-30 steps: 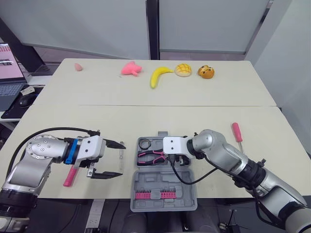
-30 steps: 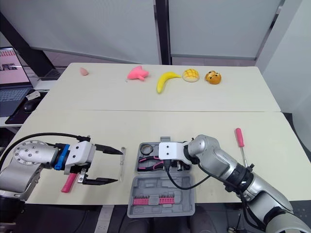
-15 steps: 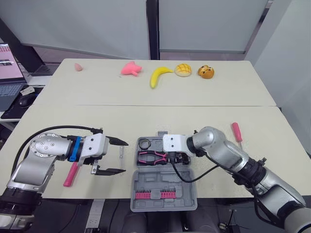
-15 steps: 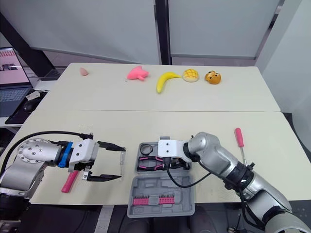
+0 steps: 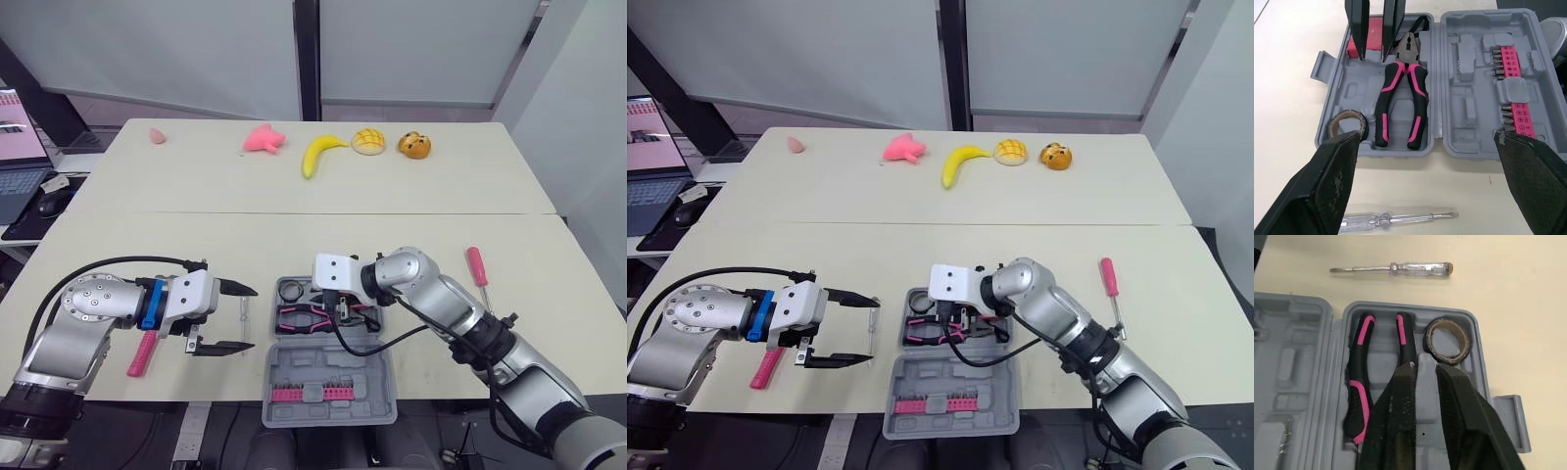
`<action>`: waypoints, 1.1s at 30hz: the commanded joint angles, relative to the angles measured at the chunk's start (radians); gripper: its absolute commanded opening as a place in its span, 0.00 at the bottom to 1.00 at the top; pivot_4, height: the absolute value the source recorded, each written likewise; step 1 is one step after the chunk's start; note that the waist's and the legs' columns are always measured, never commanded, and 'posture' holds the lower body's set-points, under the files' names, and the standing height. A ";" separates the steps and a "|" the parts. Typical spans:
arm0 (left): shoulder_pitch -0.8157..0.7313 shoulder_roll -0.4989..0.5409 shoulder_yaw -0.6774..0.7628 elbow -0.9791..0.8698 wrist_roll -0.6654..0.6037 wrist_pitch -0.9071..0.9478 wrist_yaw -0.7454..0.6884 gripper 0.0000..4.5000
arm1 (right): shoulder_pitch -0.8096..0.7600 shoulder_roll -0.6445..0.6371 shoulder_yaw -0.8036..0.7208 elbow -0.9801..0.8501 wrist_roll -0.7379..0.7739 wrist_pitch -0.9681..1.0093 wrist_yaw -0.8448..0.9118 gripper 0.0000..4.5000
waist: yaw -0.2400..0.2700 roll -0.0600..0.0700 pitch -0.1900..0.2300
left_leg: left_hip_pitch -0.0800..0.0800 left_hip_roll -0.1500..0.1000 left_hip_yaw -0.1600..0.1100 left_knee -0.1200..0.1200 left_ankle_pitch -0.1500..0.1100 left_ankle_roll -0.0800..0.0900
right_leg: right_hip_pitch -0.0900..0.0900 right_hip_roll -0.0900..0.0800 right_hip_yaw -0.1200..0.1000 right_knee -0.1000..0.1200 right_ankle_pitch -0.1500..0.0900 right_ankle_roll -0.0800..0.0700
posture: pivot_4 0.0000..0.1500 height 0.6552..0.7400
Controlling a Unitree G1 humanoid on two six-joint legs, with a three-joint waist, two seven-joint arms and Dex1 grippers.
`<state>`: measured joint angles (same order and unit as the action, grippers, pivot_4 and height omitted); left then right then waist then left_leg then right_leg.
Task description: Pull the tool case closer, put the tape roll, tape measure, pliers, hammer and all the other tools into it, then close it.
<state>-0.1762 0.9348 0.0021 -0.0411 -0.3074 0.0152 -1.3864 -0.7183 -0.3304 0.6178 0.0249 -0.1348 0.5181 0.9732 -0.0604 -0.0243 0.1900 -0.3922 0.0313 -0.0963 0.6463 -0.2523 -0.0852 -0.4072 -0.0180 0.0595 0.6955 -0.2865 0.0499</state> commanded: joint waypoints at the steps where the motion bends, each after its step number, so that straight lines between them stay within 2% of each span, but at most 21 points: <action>1: 0.004 0.010 0.025 -0.013 -0.015 -0.005 0.002 1.00 | 0.006 0.023 0.013 0.028 -0.017 -0.042 -0.020 0.01 | 0.000 0.000 0.000 | 0.000 0.000 0.000 0.000 0.000 0.000 | 0.000 0.000 0.000 0.000 0.000 0.000 | 1.00 0.83; 15: 0.024 0.008 0.031 0.008 -0.012 -0.012 0.006 1.00 | 0.051 0.059 0.064 0.250 -0.099 -0.092 -0.054 0.01 | 0.000 0.000 -0.001 | 0.002 0.000 0.000 0.000 0.000 0.000 | 0.001 0.000 0.001 0.001 0.000 0.000 | 1.00 0.83; 21: 0.037 0.011 0.037 -0.001 -0.015 0.000 0.013 1.00 | 0.062 0.072 0.056 0.255 -0.103 -0.159 -0.059 0.01 | 0.000 0.000 -0.001 | 0.008 0.000 0.003 -0.001 0.000 0.000 | 0.004 0.000 0.003 0.001 0.000 0.000 | 1.00 0.83; 25: 0.045 0.016 0.050 -0.011 -0.019 0.075 0.057 1.00 | 0.061 0.098 -0.022 0.163 -0.049 -0.197 -0.075 0.01 | -0.002 0.000 -0.001 | 0.008 0.000 0.003 -0.001 0.000 0.000 | 0.003 0.001 0.004 0.002 0.000 0.000 | 1.00 0.83; 27: 0.044 0.017 0.068 -0.003 -0.027 0.109 0.080 1.00 | 0.079 0.088 -0.097 0.042 0.008 -0.186 -0.067 0.01 | -0.002 0.000 -0.001 | 0.007 0.000 0.003 -0.001 0.000 0.000 | 0.002 0.001 0.004 0.002 0.000 0.000 | 1.00 0.83; 33: 0.066 0.031 0.117 0.016 -0.026 0.118 0.085 1.00 | 0.182 -0.073 -0.280 -0.309 0.151 -0.092 0.005 0.01 | 0.003 0.000 -0.001 | 0.003 0.000 0.003 -0.001 0.000 0.000 | 0.001 0.000 0.003 0.000 0.000 0.000 | 1.00 0.83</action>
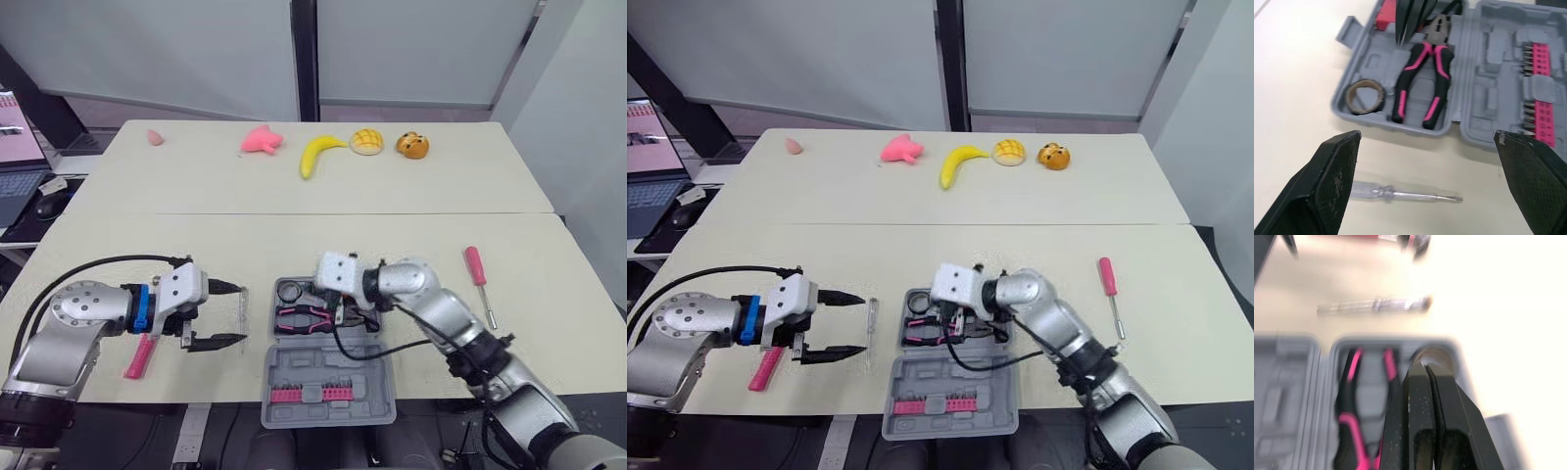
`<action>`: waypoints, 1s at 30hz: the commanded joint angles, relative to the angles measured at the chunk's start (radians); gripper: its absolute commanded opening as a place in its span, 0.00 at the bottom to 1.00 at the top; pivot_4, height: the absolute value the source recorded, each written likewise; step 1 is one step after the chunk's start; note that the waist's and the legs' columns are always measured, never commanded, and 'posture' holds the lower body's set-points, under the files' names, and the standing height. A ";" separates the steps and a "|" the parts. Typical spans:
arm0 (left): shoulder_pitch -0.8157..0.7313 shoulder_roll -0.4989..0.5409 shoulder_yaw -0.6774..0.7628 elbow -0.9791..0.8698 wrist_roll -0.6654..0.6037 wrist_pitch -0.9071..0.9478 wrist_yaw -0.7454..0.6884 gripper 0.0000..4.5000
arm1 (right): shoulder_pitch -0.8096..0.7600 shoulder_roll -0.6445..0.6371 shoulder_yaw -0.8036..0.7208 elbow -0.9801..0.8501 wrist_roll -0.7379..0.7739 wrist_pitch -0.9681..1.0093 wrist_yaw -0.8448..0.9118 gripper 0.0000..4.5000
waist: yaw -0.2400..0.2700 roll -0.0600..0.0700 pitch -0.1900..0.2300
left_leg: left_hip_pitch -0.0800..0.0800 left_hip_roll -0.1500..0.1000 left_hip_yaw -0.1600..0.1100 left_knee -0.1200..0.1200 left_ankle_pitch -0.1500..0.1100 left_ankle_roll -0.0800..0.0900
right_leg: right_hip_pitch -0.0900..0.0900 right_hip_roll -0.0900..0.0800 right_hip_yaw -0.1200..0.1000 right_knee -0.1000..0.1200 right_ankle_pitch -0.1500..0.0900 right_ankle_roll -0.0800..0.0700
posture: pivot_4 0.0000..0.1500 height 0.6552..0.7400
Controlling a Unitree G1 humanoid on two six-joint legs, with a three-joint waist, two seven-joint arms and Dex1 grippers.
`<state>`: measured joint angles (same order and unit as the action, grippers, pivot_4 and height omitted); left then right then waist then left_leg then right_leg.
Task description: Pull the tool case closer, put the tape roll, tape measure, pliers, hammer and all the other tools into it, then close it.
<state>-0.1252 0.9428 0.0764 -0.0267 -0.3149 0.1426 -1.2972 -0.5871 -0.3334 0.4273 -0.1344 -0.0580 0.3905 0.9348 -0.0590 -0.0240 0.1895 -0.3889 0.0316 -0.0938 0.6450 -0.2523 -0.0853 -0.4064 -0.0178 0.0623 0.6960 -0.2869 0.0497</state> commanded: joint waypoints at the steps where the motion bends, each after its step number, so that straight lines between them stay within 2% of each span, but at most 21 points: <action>1: 0.021 0.025 0.049 0.005 -0.018 -0.019 -0.010 1.00 | 0.083 -0.118 -0.133 -0.205 0.105 0.039 0.064 0.01 | 0.006 0.000 0.000 | 0.000 0.000 0.000 0.000 0.000 0.000 | 0.000 0.000 0.000 0.000 0.000 0.000 | 1.00 0.83; 4: 0.044 0.034 0.058 0.005 -0.021 -0.028 -0.031 0.87 | 0.177 -0.264 -0.247 -0.321 0.194 0.088 0.126 0.00 | 0.013 0.000 0.000 | -0.002 0.000 -0.001 0.000 0.000 0.000 | 0.000 0.000 -0.001 -0.002 0.000 0.000 | 1.00 0.83; 6: 0.065 0.041 0.051 0.007 -0.013 -0.032 -0.047 0.73 | 0.254 -0.371 -0.311 -0.369 0.236 0.124 0.165 0.00 | 0.012 0.000 0.000 | -0.002 0.000 0.000 0.000 0.000 0.000 | 0.000 0.000 -0.001 -0.003 0.000 0.000 | 1.00 0.83; 10: 0.074 0.023 0.010 0.010 0.029 -0.049 -0.032 0.44 | 0.375 -0.511 -0.329 -0.368 0.191 0.074 0.167 0.00 | 0.007 0.000 0.000 | -0.001 0.000 0.000 0.000 0.000 0.000 | 0.001 0.000 0.000 -0.003 0.000 0.000 | 1.00 0.83; 16: 0.044 -0.023 -0.110 0.022 0.143 -0.057 0.032 0.02 | 0.470 -0.513 -0.242 -0.308 0.075 0.020 0.064 0.00 | 0.002 0.000 0.000 | 0.001 0.000 0.004 0.000 0.000 0.000 | 0.001 0.000 0.003 -0.003 0.000 0.000 | 1.00 0.83; 22: 0.012 -0.050 -0.176 0.043 0.195 -0.063 0.059 0.01 | 0.470 -0.476 -0.160 -0.210 0.012 -0.056 0.026 0.00 | 0.003 0.000 0.000 | 0.001 0.000 0.004 0.000 0.000 0.000 | 0.001 0.000 0.004 -0.003 0.000 0.000 | 1.00 0.83; 30: -0.027 -0.103 -0.269 0.097 0.280 -0.082 0.107 0.01 | 0.383 -0.385 -0.064 -0.048 -0.060 -0.115 0.006 0.00 | 0.003 0.000 0.000 | 0.002 0.000 0.005 0.000 0.000 0.000 | 0.001 0.000 0.004 -0.003 0.000 0.000 | 1.00 0.83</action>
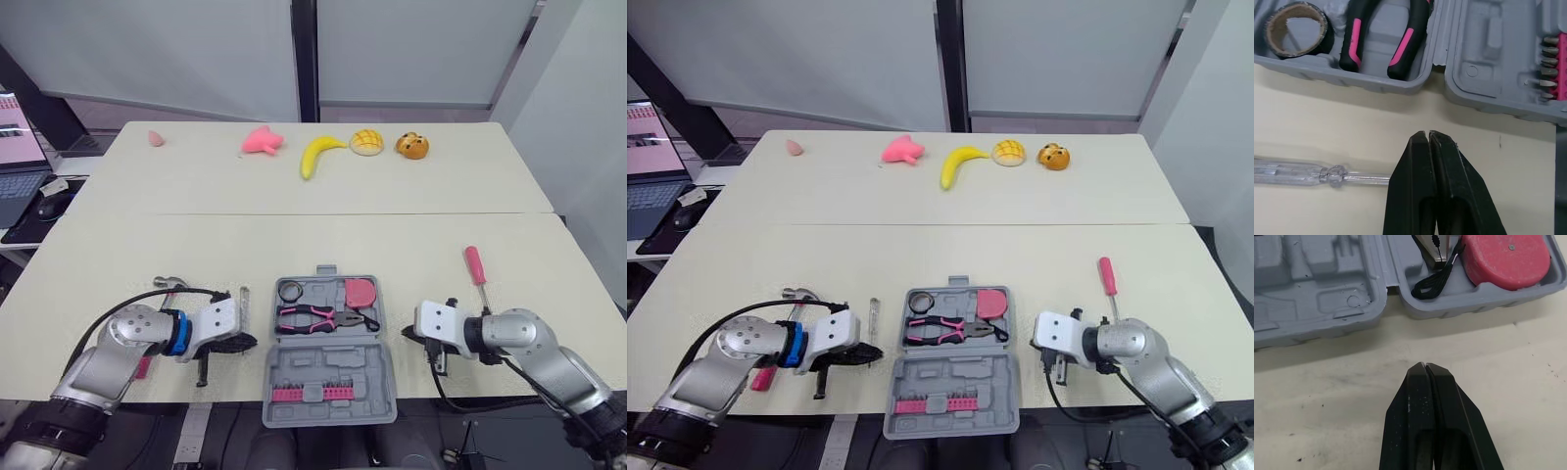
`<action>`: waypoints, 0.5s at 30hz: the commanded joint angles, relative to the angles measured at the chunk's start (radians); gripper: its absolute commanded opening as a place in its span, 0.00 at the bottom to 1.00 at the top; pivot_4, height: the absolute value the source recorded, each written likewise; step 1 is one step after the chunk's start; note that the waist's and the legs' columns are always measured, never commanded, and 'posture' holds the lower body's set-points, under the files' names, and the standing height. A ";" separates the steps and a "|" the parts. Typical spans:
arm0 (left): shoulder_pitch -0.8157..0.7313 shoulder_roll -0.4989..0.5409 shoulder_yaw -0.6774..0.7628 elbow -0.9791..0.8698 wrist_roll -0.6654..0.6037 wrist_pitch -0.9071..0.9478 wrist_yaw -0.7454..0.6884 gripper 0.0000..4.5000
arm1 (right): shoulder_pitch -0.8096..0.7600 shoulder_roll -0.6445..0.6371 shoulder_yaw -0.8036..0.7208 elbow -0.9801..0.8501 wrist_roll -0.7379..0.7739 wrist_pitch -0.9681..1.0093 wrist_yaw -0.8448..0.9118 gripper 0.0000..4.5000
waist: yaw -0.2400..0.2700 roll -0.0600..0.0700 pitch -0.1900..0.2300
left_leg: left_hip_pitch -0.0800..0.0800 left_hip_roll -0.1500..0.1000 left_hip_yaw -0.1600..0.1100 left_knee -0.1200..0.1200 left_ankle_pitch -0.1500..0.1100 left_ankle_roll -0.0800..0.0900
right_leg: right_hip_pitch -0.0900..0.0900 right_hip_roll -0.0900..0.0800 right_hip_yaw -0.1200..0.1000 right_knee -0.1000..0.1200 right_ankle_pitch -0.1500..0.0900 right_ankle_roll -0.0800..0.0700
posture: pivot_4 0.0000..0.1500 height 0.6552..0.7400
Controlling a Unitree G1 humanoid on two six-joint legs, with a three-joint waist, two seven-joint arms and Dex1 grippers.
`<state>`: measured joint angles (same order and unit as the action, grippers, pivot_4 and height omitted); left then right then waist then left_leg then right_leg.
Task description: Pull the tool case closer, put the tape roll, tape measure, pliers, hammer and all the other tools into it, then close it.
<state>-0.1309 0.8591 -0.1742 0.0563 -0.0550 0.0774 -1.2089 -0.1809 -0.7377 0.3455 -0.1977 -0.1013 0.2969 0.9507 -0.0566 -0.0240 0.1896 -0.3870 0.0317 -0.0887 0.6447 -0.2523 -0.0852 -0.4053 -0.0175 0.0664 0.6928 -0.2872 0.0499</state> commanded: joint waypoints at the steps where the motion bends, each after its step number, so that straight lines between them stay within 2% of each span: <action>1: -0.030 -0.032 -0.026 0.022 0.025 -0.017 0.027 0.01 | -0.030 0.028 0.027 0.027 -0.023 -0.025 -0.008 0.00 | 0.001 0.000 0.000 | 0.000 0.000 0.000 0.000 0.000 0.000 | 0.000 0.000 0.000 0.000 0.000 0.000 | 1.00 0.83; 15: -0.078 -0.110 -0.073 0.042 0.055 0.000 0.058 0.01 | -0.060 0.070 0.074 0.013 -0.034 0.031 0.023 0.00 | 0.003 0.000 0.000 | 0.001 0.000 0.000 0.000 0.000 0.000 | 0.001 0.000 0.000 0.001 0.000 0.000 | 1.00 0.83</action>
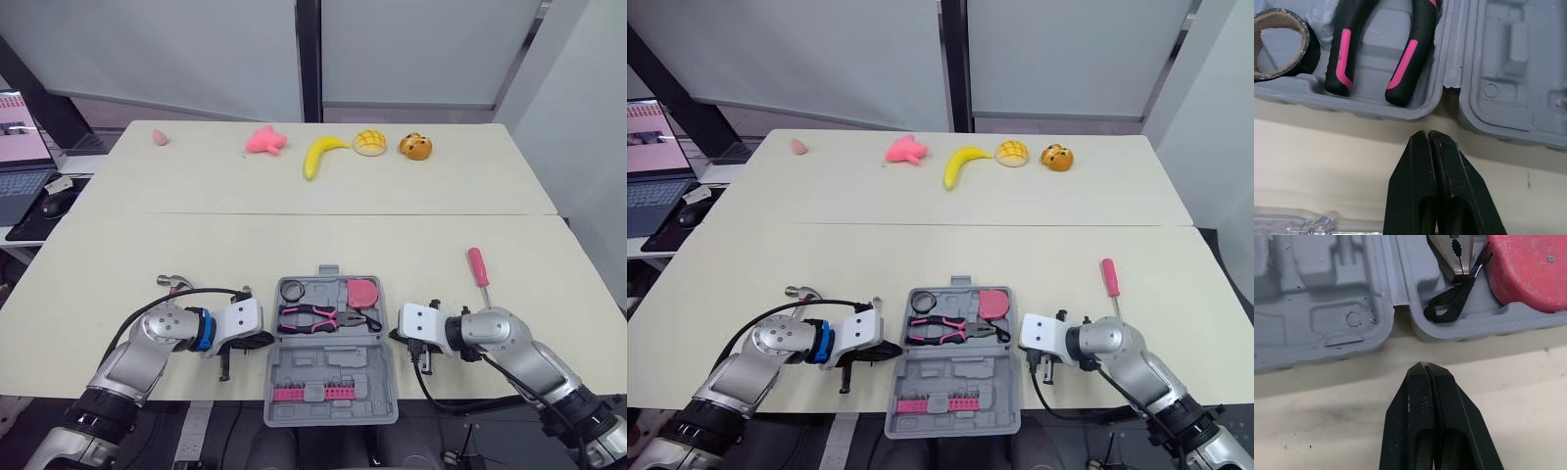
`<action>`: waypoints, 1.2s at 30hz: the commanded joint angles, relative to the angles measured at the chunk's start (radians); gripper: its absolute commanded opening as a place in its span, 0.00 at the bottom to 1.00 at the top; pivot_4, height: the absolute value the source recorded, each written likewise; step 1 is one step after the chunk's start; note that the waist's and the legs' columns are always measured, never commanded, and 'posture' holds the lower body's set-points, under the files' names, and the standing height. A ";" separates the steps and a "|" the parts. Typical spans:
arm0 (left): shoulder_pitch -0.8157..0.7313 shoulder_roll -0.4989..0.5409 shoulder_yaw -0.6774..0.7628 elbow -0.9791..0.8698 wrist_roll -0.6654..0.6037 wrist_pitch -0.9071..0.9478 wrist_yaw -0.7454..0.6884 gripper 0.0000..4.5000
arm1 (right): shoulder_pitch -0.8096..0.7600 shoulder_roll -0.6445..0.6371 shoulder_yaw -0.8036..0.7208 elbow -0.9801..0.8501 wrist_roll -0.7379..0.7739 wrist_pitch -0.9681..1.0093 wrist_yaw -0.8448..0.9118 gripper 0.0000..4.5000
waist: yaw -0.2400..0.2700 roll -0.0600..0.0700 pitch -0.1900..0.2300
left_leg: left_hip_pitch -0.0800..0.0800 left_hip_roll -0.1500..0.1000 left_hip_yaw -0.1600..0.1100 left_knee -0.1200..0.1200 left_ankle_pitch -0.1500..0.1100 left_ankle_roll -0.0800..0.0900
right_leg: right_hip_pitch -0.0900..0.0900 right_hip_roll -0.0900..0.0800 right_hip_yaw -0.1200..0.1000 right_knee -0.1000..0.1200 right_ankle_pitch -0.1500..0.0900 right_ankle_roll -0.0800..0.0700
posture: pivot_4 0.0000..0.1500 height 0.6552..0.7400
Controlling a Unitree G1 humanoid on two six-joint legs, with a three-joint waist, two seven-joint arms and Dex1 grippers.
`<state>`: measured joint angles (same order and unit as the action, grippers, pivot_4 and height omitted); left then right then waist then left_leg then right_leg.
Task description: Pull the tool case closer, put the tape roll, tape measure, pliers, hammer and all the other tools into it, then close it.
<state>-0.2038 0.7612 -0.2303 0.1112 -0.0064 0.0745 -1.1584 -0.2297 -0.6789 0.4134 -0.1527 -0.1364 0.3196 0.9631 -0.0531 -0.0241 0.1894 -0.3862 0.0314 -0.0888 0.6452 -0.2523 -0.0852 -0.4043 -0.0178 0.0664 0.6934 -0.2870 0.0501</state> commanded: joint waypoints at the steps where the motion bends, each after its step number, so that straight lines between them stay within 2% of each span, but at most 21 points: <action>1: -0.005 -0.016 -0.019 -0.018 0.004 0.010 0.005 0.01 | -0.012 0.014 0.008 -0.033 0.002 0.009 0.010 0.00 | 0.000 0.000 0.000 | 0.000 0.000 0.000 0.000 0.000 0.000 | 0.000 0.000 0.000 0.000 0.000 0.000 | 1.00 0.83; 21: -0.035 -0.080 -0.026 -0.077 -0.009 0.121 0.003 0.01 | -0.008 0.053 0.005 -0.036 0.014 0.025 0.003 0.00 | 0.003 0.000 0.000 | 0.000 0.000 0.000 0.000 0.000 0.000 | 0.001 0.000 0.000 0.000 0.000 0.000 | 1.00 0.83; 36: -0.100 -0.081 -0.005 0.013 0.019 0.084 0.037 0.01 | -0.058 0.116 0.003 0.039 -0.004 0.036 -0.045 0.00 | -0.002 0.000 0.000 | 0.002 0.000 0.000 0.000 0.000 0.000 | 0.001 0.000 0.000 0.002 0.000 0.000 | 1.00 0.83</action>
<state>-0.2831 0.7002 -0.2304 0.1422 0.0217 0.1872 -1.1259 -0.2665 -0.5850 0.4116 -0.1069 -0.1390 0.3657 0.9324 -0.0555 -0.0242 0.1890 -0.3840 0.0313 -0.0888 0.6456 -0.2522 -0.0850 -0.4032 -0.0176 0.0669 0.6954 -0.2868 0.0504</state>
